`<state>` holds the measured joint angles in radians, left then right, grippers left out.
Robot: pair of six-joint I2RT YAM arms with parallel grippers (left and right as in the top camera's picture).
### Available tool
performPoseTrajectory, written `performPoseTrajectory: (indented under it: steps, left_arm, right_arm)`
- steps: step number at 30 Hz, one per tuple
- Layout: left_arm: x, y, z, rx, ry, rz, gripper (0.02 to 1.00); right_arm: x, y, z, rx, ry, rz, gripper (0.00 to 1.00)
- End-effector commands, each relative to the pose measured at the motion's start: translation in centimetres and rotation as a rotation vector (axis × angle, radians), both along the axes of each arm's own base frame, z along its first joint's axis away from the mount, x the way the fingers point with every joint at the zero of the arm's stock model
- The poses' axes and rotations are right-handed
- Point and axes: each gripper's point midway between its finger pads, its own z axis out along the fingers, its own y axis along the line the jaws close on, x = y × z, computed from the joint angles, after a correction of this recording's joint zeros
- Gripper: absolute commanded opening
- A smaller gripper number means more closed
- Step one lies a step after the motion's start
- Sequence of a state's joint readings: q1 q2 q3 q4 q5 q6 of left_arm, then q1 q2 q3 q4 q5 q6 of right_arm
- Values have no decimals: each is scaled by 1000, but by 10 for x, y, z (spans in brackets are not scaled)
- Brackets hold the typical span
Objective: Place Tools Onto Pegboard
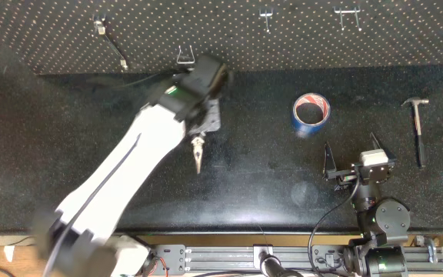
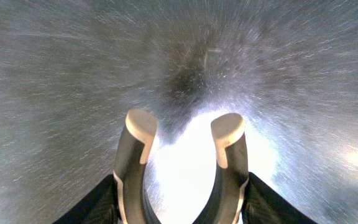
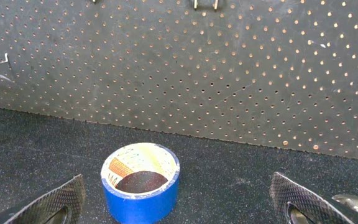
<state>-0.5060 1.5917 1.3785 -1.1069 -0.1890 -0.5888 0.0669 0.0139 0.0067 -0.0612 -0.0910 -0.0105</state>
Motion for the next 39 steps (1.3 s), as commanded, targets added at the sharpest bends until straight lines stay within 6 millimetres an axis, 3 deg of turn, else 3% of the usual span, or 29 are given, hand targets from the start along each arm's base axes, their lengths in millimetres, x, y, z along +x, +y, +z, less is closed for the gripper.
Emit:
performPoseTrajectory:
  steps: [1,4,7,11,17,19,21,25,27,29,39]
  left_arm:
    - [-46,59,82,19,-296,88,29]
    - [2,74,109,93,-648,164,27]
    - [50,74,137,229,-866,173,29]
    - [116,71,145,213,-1031,219,29]
    - [165,53,153,56,-1206,187,27]
    - [170,46,153,28,-1226,169,29]
    - [160,44,154,24,-1184,131,27]
    - [112,66,174,18,-1175,121,27]
    - [91,71,178,-43,-1287,127,29]
    - [85,71,172,-84,-1379,141,29]
    - [132,61,138,-106,-1452,163,29]
  right_arm:
    - [0,1,-1,-14,-3,2,967]
    - [0,1,-1,-14,-2,2,967]
    - [0,1,-1,-14,-3,2,967]
    - [0,1,-1,-14,-2,2,967]
    - [0,1,-1,-14,-3,2,967]
    - [0,0,-1,-14,-3,1,967]
    - [0,1,-1,-14,-3,2,967]
    - [0,1,-1,-14,-3,2,969]
    - [0,1,-1,-14,-2,2,967]
    - [0,1,-1,-14,-2,2,967]
    - [0,1,-1,-14,-2,2,967]
